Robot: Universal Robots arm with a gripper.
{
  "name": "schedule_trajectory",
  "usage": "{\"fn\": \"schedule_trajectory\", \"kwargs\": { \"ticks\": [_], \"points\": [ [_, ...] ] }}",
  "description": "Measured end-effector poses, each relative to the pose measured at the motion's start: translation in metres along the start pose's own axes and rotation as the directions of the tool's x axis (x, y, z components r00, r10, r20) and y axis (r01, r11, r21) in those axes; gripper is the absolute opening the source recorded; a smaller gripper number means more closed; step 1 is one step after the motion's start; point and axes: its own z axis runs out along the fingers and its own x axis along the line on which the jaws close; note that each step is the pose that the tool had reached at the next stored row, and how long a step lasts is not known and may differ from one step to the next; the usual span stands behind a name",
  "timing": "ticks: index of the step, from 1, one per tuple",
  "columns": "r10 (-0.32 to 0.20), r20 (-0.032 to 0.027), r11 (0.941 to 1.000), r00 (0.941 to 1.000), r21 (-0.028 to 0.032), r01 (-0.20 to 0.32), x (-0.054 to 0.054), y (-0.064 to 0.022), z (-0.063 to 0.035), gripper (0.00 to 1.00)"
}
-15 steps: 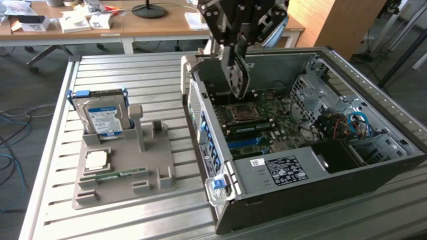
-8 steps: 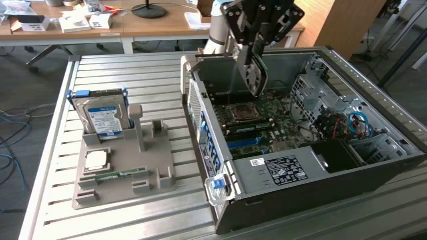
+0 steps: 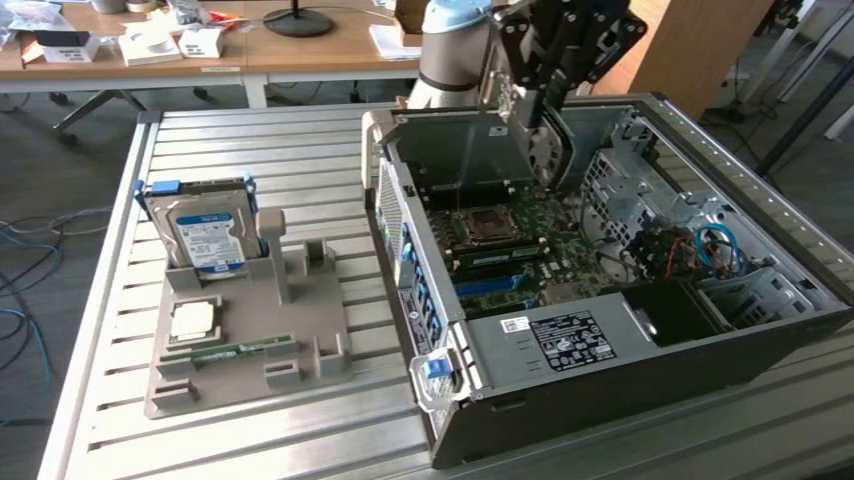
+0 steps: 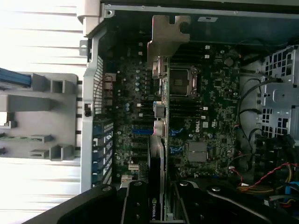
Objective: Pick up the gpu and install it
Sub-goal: 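Pick up the gpu and move the gpu toward the slot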
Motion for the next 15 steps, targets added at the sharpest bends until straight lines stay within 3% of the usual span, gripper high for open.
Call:
{"fn": "schedule_trajectory", "kwargs": {
  "ticks": [15],
  "points": [
    [0.0,-0.0001,1.0,1.0,0.0,0.0,-0.062,-0.0007,0.0,0.26]
  ]
}}
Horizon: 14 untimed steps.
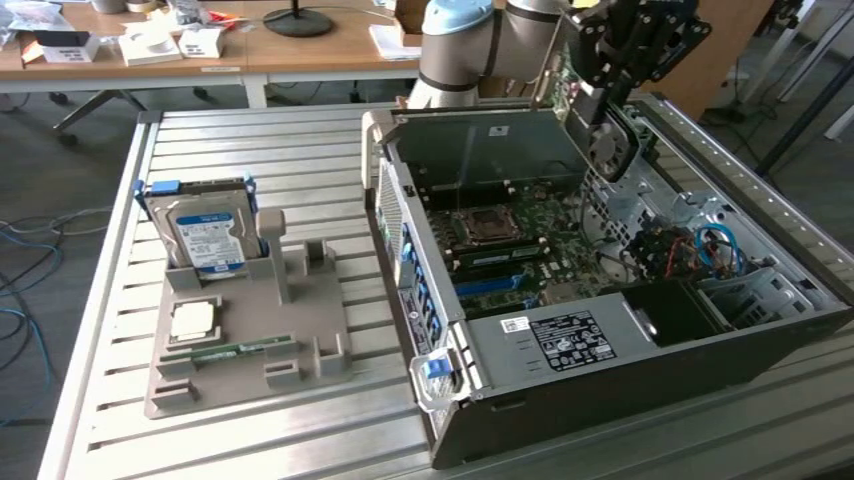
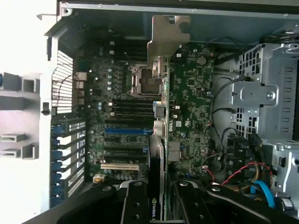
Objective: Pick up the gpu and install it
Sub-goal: 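Pick up the gpu and move the gpu toward the slot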
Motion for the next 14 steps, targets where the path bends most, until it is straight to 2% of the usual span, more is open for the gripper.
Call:
{"fn": "schedule_trajectory", "kwargs": {
  "ticks": [6,11,14],
  "points": [
    [0.0,0.0001,1.0,1.0,0.0,0.0,-0.014,-0.0001,0.0,0.26],
    [0.0,0.0001,1.0,1.0,-0.0001,0.0,-0.014,-0.0001,0.0,0.26],
    [0.0,0.0001,1.0,1.0,-0.0002,0.0,-0.014,-0.0003,0.0042,0.26]
  ]
}}
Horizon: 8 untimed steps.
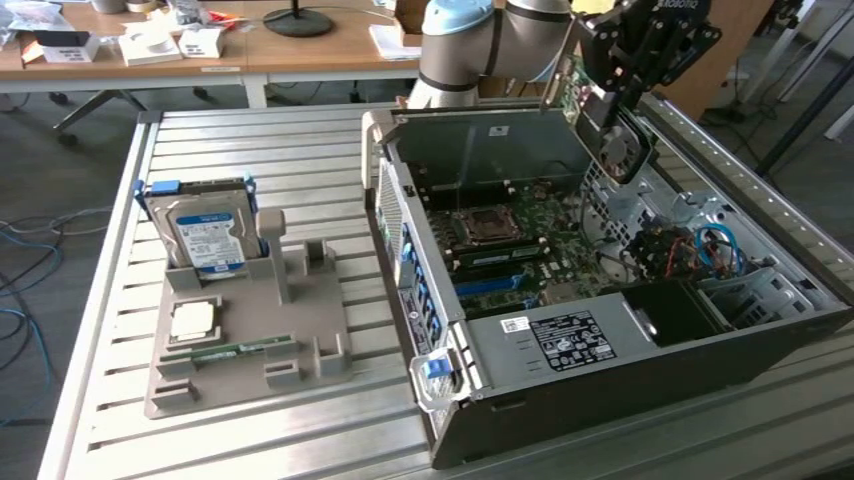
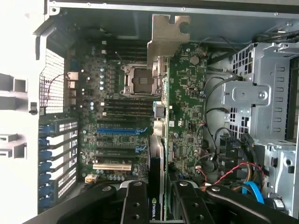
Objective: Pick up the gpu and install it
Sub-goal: 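Pick up the gpu and move the gpu toward the slot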
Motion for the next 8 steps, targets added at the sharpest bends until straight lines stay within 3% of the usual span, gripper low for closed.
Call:
{"fn": "schedule_trajectory", "kwargs": {
  "ticks": [8],
  "points": [
    [0.0,-0.0001,1.0,1.0,-0.0016,0.0,0.0,-0.0003,0.0086,0.26]
  ]
}}
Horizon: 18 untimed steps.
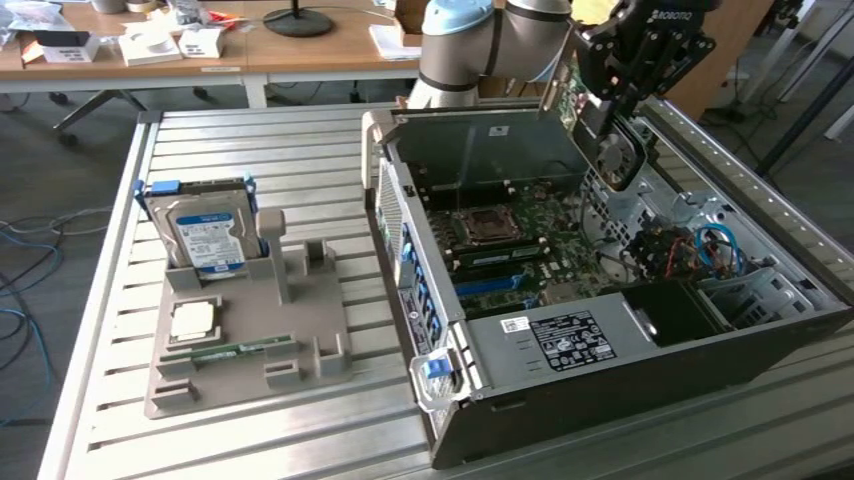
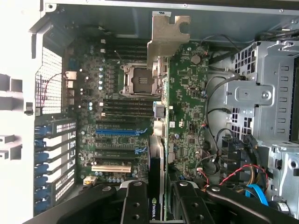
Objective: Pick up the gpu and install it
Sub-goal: 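Pick up the gpu and move the gpu toward the slot, then insert the gpu into the slot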
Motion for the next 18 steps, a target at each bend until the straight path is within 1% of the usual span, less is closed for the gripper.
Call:
{"fn": "schedule_trajectory", "kwargs": {
  "ticks": [14,16,18],
  "points": [
    [-0.002,0.0,1.0,1.0,-0.0001,0.002,0.0,0.0,0.0001,0.26],
    [-0.015,-0.0005,0.9999,0.9999,-0.0001,0.015,0.0,0.0,0.0001,0.26],
    [-0.04,-0.0015,0.9992,0.9992,-0.0001,0.04,0.0,0.0,0.0001,0.26]
  ]
}}
